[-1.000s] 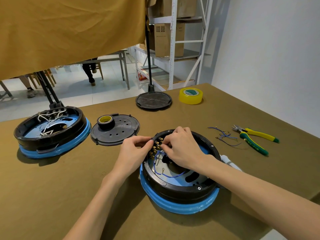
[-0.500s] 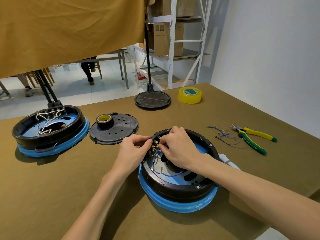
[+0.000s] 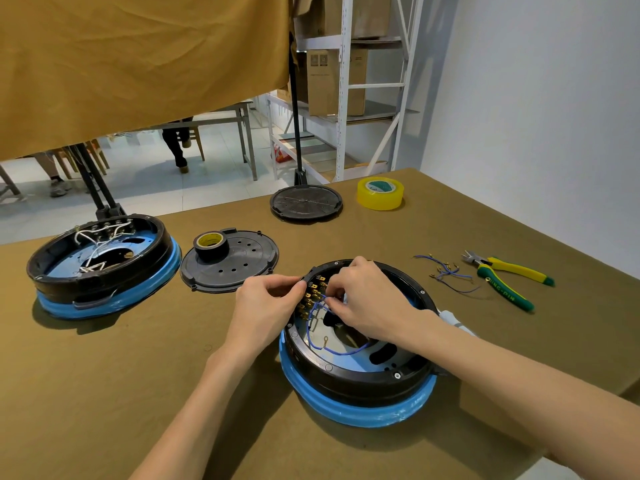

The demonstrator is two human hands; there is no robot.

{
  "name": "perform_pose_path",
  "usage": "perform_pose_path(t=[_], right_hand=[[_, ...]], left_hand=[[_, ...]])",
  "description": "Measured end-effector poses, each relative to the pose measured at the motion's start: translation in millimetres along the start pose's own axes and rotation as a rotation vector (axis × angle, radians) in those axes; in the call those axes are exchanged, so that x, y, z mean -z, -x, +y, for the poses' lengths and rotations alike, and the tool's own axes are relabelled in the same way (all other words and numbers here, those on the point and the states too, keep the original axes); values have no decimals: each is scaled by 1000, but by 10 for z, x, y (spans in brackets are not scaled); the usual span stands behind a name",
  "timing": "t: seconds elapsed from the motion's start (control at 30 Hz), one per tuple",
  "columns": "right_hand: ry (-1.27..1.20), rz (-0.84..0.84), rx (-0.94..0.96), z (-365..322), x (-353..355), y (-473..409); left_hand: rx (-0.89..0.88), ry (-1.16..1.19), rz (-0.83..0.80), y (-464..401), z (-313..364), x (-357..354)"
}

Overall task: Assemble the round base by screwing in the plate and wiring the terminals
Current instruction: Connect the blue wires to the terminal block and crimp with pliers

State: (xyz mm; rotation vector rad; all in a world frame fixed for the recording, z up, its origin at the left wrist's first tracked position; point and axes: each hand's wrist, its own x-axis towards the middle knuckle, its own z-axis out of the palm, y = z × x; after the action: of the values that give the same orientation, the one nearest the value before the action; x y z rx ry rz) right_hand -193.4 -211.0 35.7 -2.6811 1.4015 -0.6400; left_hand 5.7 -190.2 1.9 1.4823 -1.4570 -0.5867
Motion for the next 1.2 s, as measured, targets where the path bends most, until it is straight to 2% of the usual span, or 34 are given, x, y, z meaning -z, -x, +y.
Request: perform_pose_path(t=[0.2,0.37,0.5,0.67,0.87,1.2], right_hand=[[82,-112,119,-7,173,-37],[-38,-217,36,22,251,-50],[-64,-184,-25,66,222,-19],[-54,-160,12,62,138,-32],[4,-57,26,79,142,-11],[65,-30,15,-85,-37,-192]], left_hand=[[-12,-22,-3,-6,13,1],[-12,-24,3,10,15,-5],[-10,-17,0,11,16,-4],[-11,-22,-17,10,16,6],[-7,-8,-10,13,15,-5],[-6,10,-25,4,3,9]])
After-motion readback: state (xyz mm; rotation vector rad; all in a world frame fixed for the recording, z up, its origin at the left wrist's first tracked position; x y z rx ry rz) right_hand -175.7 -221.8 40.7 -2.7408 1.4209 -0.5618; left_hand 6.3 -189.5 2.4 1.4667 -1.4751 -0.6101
